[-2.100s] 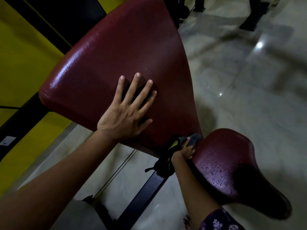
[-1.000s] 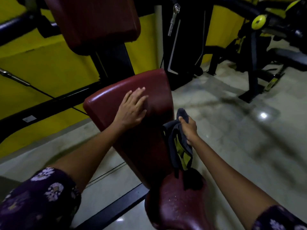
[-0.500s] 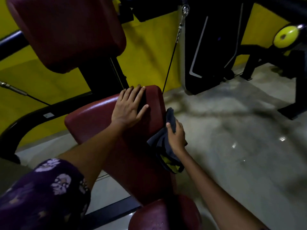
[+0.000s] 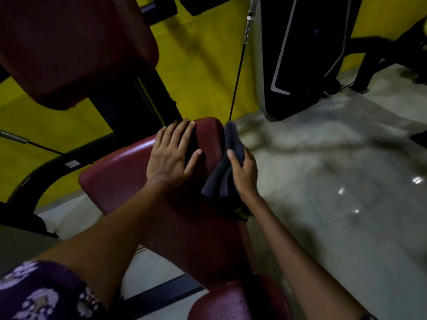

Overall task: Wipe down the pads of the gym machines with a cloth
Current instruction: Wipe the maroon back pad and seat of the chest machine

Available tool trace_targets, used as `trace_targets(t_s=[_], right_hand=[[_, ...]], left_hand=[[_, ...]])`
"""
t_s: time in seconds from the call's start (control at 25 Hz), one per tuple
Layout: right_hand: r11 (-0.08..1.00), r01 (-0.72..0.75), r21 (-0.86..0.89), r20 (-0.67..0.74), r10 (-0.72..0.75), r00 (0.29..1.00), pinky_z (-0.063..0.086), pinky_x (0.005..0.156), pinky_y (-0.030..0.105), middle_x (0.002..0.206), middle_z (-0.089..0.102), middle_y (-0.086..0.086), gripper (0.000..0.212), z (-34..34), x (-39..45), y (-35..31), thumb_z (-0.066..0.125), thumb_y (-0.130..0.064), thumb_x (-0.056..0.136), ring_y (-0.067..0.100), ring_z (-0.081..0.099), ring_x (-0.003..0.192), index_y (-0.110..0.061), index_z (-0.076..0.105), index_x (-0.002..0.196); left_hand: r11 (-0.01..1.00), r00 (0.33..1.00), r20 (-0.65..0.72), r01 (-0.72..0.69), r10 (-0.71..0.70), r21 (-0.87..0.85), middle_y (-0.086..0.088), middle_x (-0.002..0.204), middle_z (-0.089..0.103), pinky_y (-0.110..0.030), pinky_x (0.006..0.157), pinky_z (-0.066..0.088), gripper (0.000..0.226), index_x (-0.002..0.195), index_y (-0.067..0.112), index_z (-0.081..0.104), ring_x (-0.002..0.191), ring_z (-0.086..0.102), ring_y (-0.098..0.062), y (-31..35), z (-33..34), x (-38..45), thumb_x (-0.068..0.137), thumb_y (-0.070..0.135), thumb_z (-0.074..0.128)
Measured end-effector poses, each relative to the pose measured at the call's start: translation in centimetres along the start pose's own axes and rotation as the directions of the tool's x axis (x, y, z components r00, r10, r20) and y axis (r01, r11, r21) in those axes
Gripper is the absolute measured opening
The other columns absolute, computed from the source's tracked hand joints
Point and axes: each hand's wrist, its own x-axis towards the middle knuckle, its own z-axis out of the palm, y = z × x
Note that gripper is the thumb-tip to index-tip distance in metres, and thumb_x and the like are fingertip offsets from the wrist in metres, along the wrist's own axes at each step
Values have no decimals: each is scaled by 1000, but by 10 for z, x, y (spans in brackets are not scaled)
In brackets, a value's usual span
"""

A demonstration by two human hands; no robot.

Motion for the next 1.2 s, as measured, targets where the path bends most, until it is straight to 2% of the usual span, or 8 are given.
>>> trace_targets(t_s=[0.12, 0.44, 0.52, 0.64, 0.68, 0.96, 1.12, 1.2], right_hand=[[990, -112, 82, 6, 111, 994, 43, 101, 35, 127, 58, 6, 56, -6, -35, 25, 50, -48, 88, 22, 53, 120, -12, 53, 131], [984, -64, 165, 22, 61, 998, 44, 96, 32, 123, 60, -1, 53, 2, -2, -4, 52, -47, 85, 16, 53, 117, -19, 55, 129], [961, -169, 220, -46, 183, 982, 42, 97, 29, 121, 57, -1, 45, -1, -28, 25, 58, -33, 89, 15, 52, 115, -10, 56, 127], [819, -508, 266, -42, 536, 843, 40, 102, 40, 127, 55, 8, 39, -4, -72, 82, 56, -25, 91, 26, 50, 121, -11, 54, 129], [796, -553, 245, -41, 579, 815, 40, 102, 43, 128, 55, 10, 41, -4, -79, 90, 55, -27, 90, 27, 50, 121, -14, 55, 129], [835, -401, 377, -5, 434, 901, 44, 92, 31, 117, 57, -3, 24, -4, -59, 71, 59, -21, 90, 13, 53, 109, -28, 60, 113], [651, -641, 407, -63, 720, 692, 43, 92, 36, 126, 57, 17, 20, 1, -94, 145, 48, -16, 96, 24, 54, 106, -11, 58, 113], [572, -721, 391, -73, 800, 596, 40, 95, 37, 130, 54, 17, 28, -1, -108, 168, 41, -17, 99, 28, 53, 112, -5, 55, 120]], left_hand=[[1000, 1000, -7, 13, -13, 12, -13, 144, 42, -42, 111, 24, 61, 143, 8, 35, 129, 40, -31, -1, -1, -1, 96, 47, 33], [998, 1000, 18, -10, 8, 70, -13, 147, 38, -45, 113, 23, 79, 146, 8, 30, 132, 38, -31, -1, 1, -1, 91, 64, 33], [998, 1000, 13, -7, 7, 61, -12, 150, 34, -45, 114, 21, 79, 147, 9, 27, 136, 34, -31, 0, 1, -1, 90, 65, 33], [982, 989, 31, -150, 147, 117, -9, 154, 26, -46, 116, 13, 79, 149, 11, 22, 142, 21, -28, -1, 3, -4, 92, 65, 28], [968, 978, 40, -210, 207, 136, -8, 155, 24, -46, 116, 12, 79, 149, 12, 21, 143, 19, -27, -2, 4, -5, 92, 66, 27], [965, 973, -5, -230, 232, 129, -8, 153, 29, -46, 115, 18, 74, 148, 13, 26, 142, 23, -27, -2, 7, -6, 93, 62, 35], [966, 972, -42, -224, 231, 132, -8, 152, 31, -46, 114, 21, 72, 147, 13, 29, 141, 26, -27, -2, 9, -6, 93, 60, 37], [967, 972, -53, -222, 230, 124, -8, 152, 32, -46, 114, 21, 71, 146, 12, 30, 140, 26, -27, -2, 9, -7, 93, 59, 37]])
